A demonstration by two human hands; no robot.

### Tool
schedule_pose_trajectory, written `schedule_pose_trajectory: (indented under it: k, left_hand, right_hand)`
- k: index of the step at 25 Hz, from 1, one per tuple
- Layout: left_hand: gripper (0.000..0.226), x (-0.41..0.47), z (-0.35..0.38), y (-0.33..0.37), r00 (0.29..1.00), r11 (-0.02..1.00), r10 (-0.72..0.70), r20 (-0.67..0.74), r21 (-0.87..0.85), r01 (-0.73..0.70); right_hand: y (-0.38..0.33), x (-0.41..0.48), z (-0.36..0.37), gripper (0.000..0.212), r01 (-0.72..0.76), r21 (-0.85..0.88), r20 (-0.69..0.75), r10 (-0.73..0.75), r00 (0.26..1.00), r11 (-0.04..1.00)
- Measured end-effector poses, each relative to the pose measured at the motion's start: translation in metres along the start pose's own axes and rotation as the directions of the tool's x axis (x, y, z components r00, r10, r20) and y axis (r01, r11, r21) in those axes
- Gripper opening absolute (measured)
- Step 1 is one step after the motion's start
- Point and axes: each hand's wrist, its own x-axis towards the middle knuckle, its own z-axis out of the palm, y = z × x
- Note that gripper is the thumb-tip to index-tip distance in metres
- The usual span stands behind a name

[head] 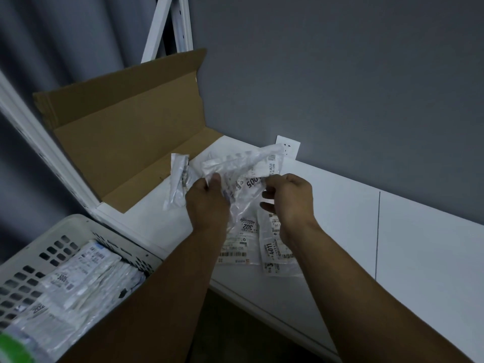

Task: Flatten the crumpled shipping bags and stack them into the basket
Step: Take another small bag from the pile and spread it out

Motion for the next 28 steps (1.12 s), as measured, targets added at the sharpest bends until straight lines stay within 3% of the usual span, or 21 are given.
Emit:
schedule_pose_trajectory:
  k: [8, 13, 17, 21, 24, 26, 28]
  left_hand:
    - [0.035, 0.011, -0.005, -0.014, 0.998, 0.977, 0.05, -0.027, 0.21, -0.043]
    - [0.037, 0.012, -0.005, -0.017, 0.999, 0.982, -0.017, -0.035, 0.186, 0.023]
    - [0.037, 0.016, -0.012, -0.013, 0.987, 0.985, -0.126, -0.095, 0.109, 0.136]
    - [0.037, 0.009, -0.007, -0.012, 0.991, 0.993, -0.11, -0.071, 0.044, 0.114]
    - [0.025, 0.004, 0.002, -0.012, 0.981, 0.978, -0.193, 0.003, -0.081, 0.193]
    - [0.013, -0.001, 0.004, -0.008, 0.948, 0.922, -0.304, 0.1, -0.218, 0.319]
    - [0.014, -0.005, 0.003, -0.004, 0.872, 0.79, -0.424, 0.243, -0.372, 0.488]
  right_hand:
    - [-0.018, 0.013, -0.033, 0.021, -0.111, -0.28, 0.212, 0.174, 0.962, 0.953]
    - [-0.026, 0.015, -0.047, 0.018, -0.093, -0.43, 0.258, 0.221, 0.941, 0.898]
    - [-0.033, 0.019, -0.054, 0.011, -0.129, -0.36, 0.225, 0.22, 0.949, 0.924]
    - [-0.028, 0.019, -0.052, 0.013, -0.111, -0.321, 0.208, 0.184, 0.961, 0.941]
    - [-0.017, 0.017, -0.042, 0.022, -0.112, -0.22, 0.232, 0.163, 0.959, 0.969]
    - [-0.012, 0.02, -0.043, 0.014, -0.093, -0.095, 0.128, 0.105, 0.986, 0.991]
    - [-0.01, 0.025, -0.05, 0.01, -0.102, -0.072, 0.041, 0.105, 0.994, 0.992]
